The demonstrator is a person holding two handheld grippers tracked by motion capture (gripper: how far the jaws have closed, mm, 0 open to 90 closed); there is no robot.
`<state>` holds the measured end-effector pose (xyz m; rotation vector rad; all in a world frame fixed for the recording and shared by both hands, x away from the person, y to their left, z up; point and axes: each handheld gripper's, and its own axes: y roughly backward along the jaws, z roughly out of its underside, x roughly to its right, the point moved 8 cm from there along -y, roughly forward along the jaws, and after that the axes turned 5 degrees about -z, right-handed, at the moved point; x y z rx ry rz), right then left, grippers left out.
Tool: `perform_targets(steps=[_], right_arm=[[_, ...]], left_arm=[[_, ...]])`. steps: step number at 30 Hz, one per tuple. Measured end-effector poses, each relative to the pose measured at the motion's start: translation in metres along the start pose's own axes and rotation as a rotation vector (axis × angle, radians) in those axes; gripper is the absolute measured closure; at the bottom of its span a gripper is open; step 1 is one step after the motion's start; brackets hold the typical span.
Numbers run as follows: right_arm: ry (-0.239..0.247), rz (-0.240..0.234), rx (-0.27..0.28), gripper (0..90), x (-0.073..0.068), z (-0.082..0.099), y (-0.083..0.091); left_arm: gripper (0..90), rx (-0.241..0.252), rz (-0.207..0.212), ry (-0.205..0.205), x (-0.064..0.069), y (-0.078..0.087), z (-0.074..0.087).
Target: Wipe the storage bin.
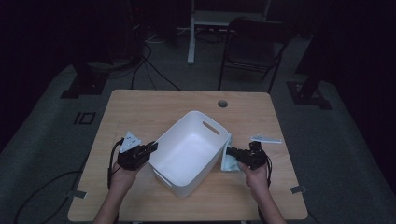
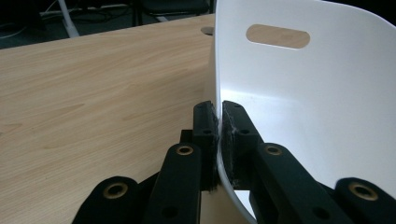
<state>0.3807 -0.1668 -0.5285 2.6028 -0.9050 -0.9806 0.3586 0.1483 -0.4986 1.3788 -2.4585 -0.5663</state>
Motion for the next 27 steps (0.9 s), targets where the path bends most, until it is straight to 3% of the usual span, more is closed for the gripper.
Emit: perform_targets(steps=[5,9,11,13,18,23,26,27], right_arm=[[-0.018,-0.020,0.013,84.4,-0.002,-0.003,0.002],[-0.016,-0.076,0.085,84.4,-0.015,-0.016,0.015],[-0.008,-0.076,0.097,84.3,-0.018,-0.018,0.017],[0.014,-0.042,0.105,84.2,-0.019,-0.019,0.017],[0.006,0.000,0.083,84.3,-0.013,-0.014,0.010],[0.011,0.041,0.053,84.3,-0.004,-0.008,0.002],[-0.018,0.054,0.026,84.3,0.006,0.000,-0.006],[-0.047,0.056,0.011,84.3,0.013,0.004,-0.010]], left_arm=[[84.1,0.001,-0.024,0.020,0.003,0.000,0.000],[83.9,0.001,-0.035,0.012,0.011,-0.001,0.000],[83.9,0.001,-0.040,0.006,0.013,-0.002,0.000],[84.0,-0.005,-0.037,-0.004,0.015,-0.001,0.000],[84.7,-0.006,-0.013,-0.004,0.020,-0.002,0.000],[84.5,-0.007,-0.024,-0.022,0.024,-0.003,0.000],[84.3,-0.003,-0.034,-0.026,0.025,-0.003,0.000],[84.3,0.006,-0.045,-0.013,0.026,-0.003,0.000]])
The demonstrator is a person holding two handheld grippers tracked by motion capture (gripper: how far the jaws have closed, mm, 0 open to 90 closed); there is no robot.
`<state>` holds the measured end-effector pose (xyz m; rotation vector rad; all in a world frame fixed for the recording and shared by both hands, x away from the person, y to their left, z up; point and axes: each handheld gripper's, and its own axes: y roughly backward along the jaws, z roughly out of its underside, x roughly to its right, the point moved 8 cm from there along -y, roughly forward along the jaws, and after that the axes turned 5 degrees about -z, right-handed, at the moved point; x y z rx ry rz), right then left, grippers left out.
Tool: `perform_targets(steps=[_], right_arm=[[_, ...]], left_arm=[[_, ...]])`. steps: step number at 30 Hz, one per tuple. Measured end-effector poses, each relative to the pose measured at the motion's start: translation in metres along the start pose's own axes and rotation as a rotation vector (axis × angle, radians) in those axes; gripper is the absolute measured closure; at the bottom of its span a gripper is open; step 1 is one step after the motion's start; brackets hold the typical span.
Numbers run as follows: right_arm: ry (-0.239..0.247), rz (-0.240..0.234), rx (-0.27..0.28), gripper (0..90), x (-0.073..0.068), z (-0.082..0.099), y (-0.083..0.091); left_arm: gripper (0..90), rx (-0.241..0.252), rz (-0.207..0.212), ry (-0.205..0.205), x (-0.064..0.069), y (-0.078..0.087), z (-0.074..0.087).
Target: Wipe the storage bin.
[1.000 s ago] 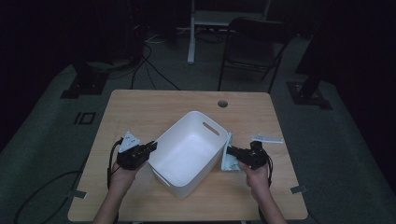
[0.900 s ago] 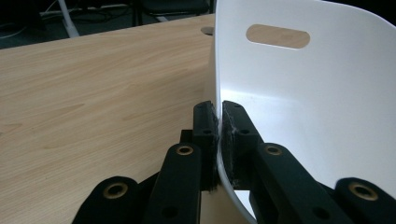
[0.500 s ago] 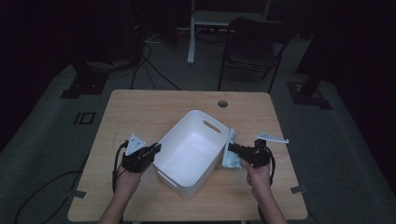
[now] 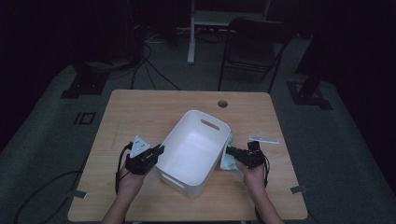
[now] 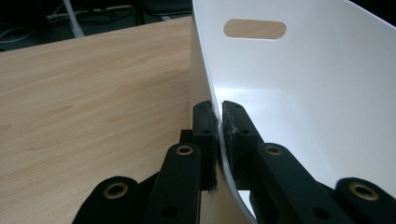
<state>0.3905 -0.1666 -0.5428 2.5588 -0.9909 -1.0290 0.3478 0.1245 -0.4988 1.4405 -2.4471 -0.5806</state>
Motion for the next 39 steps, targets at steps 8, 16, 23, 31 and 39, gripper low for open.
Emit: perform_targets(steps=[8,16,23,31,39], right_arm=[[0.007,-0.058,0.027,84.2,-0.023,-0.010,0.011],[0.044,-0.072,0.066,84.1,-0.037,-0.017,0.017],[0.015,-0.005,-0.003,84.0,-0.016,-0.004,0.001],[-0.030,0.064,-0.089,84.1,0.015,0.018,-0.022],[-0.058,0.060,-0.100,84.2,0.016,0.022,-0.025]], left_arm=[[84.4,0.004,-0.036,0.011,0.001,-0.002,0.000],[84.3,0.000,-0.036,-0.015,0.004,-0.001,0.000],[84.0,0.001,-0.035,-0.013,0.006,-0.002,0.000],[84.0,0.004,-0.042,-0.010,0.006,-0.002,0.000],[84.1,0.001,-0.057,-0.006,0.006,-0.003,0.000]])
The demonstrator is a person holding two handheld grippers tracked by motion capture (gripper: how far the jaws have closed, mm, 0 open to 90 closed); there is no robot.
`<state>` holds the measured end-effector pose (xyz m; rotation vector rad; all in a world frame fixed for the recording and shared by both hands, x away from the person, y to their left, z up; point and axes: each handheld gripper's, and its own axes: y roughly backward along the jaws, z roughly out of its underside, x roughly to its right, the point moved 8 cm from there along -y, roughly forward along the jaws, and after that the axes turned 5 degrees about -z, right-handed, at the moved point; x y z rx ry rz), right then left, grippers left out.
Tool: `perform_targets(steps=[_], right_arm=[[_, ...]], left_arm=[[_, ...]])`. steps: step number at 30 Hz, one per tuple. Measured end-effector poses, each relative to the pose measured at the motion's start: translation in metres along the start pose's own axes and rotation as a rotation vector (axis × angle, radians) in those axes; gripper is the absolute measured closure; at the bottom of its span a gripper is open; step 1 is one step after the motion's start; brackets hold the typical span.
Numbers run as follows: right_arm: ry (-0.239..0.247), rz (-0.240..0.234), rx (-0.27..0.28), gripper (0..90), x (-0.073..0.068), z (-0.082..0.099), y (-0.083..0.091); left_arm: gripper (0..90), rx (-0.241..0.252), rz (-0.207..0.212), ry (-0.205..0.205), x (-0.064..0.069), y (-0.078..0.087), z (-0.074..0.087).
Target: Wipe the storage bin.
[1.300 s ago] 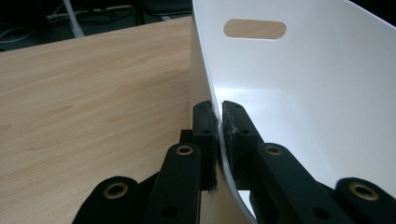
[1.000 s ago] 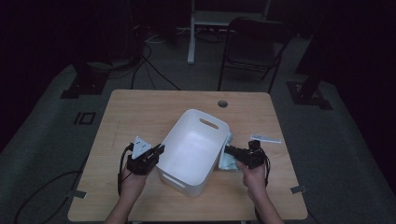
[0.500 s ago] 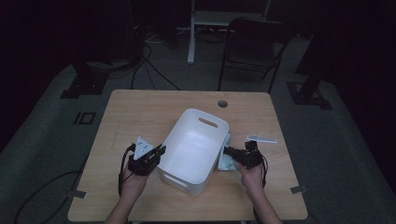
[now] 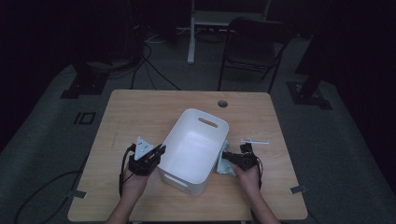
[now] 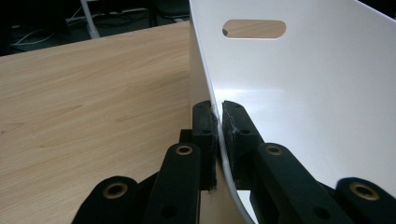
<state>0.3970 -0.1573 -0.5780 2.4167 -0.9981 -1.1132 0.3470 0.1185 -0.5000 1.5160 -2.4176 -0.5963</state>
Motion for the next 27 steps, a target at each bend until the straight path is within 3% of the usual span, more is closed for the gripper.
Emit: perform_targets(steps=[4,5,6,7,10,11,17,27], right_arm=[[0.024,-0.065,0.059,84.1,-0.024,-0.011,0.020],[0.024,-0.065,0.059,84.1,-0.024,-0.011,0.020],[0.060,-0.113,0.115,84.1,-0.044,-0.020,0.036],[0.071,-0.133,0.132,84.0,-0.050,-0.023,0.041],[0.112,-0.132,0.153,84.0,-0.061,-0.028,0.049],[0.136,-0.104,0.157,84.0,-0.064,-0.027,0.049],[0.123,-0.061,0.131,84.1,-0.054,-0.019,0.037],[0.106,0.033,0.026,84.3,-0.021,0.001,0.008]], left_arm=[[84.0,-0.001,-0.007,0.000,0.000,0.000,0.000],[84.0,-0.001,-0.007,0.000,0.000,0.000,0.000],[83.9,-0.002,-0.006,0.000,0.000,0.000,0.000],[84.0,-0.001,-0.006,0.000,0.000,0.000,0.000],[84.0,-0.002,-0.004,0.000,0.000,0.000,0.000],[84.0,-0.001,-0.002,0.001,0.000,0.000,0.000],[83.9,-0.001,-0.003,-0.002,0.001,0.000,0.000],[83.9,-0.003,0.003,-0.014,0.000,0.000,0.000]])
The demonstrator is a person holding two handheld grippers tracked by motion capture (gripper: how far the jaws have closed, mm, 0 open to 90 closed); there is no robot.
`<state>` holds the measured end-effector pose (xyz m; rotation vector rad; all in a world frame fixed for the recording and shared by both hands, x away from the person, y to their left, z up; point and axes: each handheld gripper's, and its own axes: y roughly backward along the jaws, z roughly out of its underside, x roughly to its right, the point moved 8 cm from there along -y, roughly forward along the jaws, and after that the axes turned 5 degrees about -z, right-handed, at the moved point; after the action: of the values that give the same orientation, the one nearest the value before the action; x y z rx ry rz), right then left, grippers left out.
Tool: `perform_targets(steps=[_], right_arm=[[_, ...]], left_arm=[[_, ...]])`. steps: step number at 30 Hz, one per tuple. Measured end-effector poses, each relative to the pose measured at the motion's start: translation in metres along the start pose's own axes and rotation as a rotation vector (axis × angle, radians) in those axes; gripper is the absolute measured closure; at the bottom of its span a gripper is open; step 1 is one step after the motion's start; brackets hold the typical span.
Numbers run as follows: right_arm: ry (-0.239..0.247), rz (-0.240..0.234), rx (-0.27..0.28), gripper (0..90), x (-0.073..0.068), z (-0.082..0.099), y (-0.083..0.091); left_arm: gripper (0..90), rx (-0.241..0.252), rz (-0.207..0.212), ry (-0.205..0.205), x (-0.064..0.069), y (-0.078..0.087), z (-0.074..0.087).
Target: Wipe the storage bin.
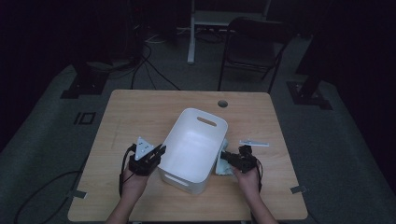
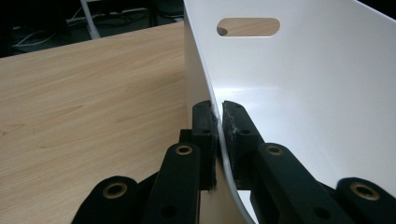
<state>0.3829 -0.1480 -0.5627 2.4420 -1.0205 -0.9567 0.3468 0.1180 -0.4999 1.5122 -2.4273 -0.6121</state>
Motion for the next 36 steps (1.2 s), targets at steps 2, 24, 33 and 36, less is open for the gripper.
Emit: perform_targets(steps=[2,24,33,36], right_arm=[[0.012,0.040,-0.038,84.3,0.006,0.009,-0.009],[0.196,-0.164,0.106,83.9,-0.057,-0.001,0.045],[0.135,-0.090,0.034,83.9,-0.036,0.012,0.025],[0.114,-0.086,0.022,83.9,-0.031,0.014,0.021]], left_arm=[[83.9,0.000,-0.001,0.000,0.000,0.000,0.000],[83.6,-0.002,0.001,0.003,0.001,-0.001,0.000],[83.6,-0.002,0.002,0.002,0.001,-0.001,0.000],[83.6,-0.003,0.000,-0.001,0.001,-0.001,0.000]])
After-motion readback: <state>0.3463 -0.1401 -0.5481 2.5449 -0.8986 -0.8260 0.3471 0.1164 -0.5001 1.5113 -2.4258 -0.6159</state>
